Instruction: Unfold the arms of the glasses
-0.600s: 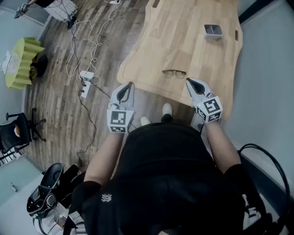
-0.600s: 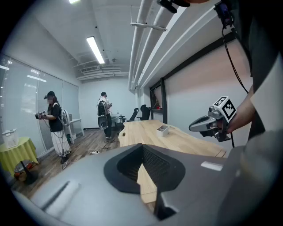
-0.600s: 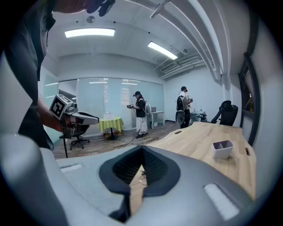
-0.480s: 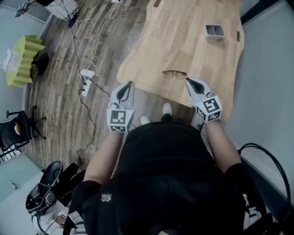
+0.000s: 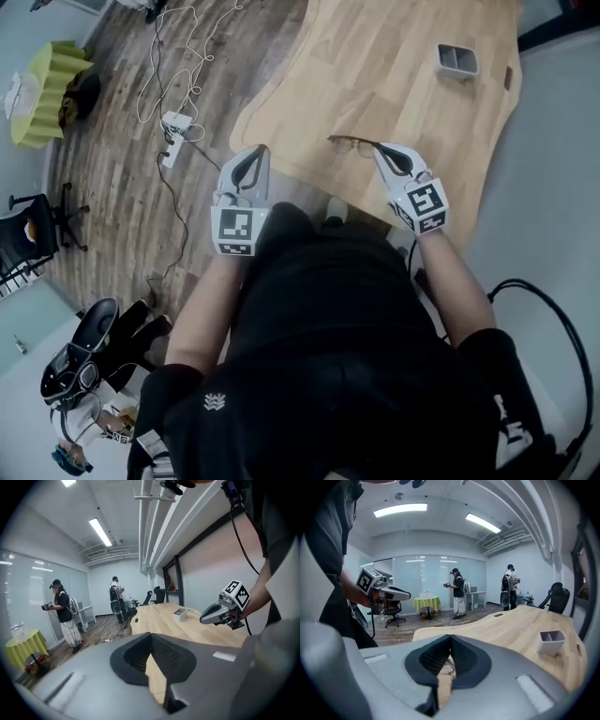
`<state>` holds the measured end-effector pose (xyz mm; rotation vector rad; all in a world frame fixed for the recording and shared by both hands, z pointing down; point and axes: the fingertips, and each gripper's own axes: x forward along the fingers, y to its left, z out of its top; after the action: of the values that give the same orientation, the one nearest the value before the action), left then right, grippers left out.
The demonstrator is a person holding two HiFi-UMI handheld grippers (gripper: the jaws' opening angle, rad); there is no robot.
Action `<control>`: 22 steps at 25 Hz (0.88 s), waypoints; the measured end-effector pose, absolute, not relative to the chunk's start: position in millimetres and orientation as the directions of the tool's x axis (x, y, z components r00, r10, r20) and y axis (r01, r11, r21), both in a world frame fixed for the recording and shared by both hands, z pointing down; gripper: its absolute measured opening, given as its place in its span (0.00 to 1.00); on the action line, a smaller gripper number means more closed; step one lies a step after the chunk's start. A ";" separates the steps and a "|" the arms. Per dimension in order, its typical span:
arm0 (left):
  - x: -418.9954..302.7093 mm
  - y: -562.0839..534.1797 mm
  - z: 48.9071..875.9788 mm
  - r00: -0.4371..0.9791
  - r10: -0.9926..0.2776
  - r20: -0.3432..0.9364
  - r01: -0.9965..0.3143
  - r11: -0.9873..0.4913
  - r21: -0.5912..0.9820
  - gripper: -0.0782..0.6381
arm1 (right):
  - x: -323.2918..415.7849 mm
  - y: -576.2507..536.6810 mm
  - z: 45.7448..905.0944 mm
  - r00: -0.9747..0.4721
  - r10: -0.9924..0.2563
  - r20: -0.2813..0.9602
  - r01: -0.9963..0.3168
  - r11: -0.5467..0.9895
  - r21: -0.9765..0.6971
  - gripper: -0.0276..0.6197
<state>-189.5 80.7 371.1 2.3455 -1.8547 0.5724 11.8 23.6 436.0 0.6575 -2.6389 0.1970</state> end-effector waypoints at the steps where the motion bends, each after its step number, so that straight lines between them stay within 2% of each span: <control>1: -190.2 77.7 373.5 0.180 -0.919 0.352 -0.957 -0.246 -0.153 0.12 | 8.2 21.0 444.3 -0.802 -0.391 0.452 -0.452 0.892 -0.030 0.04; 6: -187.9 63.7 388.9 0.205 -0.901 0.382 -0.955 -0.269 -0.123 0.12 | -18.3 13.8 495.2 -0.754 -0.238 0.612 -0.284 0.959 0.023 0.08; 14: -190.6 28.8 447.8 0.301 -0.836 0.458 -0.933 -0.358 -0.041 0.12 | -50.3 1.2 558.0 -0.634 -0.067 0.770 -0.092 0.996 0.011 0.08; 22: -186.4 -4.3 460.1 0.357 -0.814 0.458 -0.914 -0.406 -0.010 0.12 | -60.3 -0.4 590.6 -0.537 -0.009 0.843 0.039 0.999 0.035 0.08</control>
<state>-186.4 -4.3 460.1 2.3736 -1.5471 0.5837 -60.3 -0.4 590.6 -0.0205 -2.1372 -0.0604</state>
